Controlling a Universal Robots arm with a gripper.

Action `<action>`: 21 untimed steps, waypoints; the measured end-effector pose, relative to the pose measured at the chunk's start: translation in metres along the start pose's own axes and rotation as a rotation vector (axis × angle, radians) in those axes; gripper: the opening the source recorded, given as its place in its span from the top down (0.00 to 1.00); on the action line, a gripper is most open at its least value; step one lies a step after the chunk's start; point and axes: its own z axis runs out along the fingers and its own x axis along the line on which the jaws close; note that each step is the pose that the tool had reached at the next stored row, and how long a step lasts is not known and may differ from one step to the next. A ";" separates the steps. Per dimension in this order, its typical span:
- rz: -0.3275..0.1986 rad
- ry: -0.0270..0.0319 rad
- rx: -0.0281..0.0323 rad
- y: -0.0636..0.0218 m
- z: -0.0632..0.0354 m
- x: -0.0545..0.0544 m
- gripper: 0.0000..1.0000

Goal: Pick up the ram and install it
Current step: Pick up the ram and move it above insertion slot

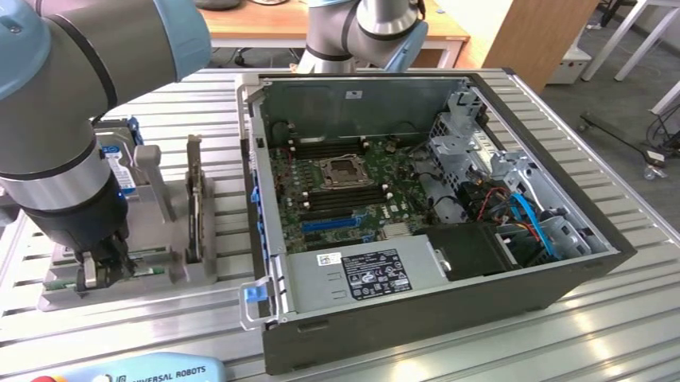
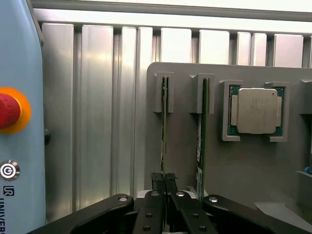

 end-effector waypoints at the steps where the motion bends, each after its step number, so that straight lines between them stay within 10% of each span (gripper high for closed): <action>1: 0.000 0.0000 0.0000 -0.0001 -0.0013 0.000 0.89; 21: 0.003 0.0000 -0.0048 -0.0036 -0.0394 -0.001 0.89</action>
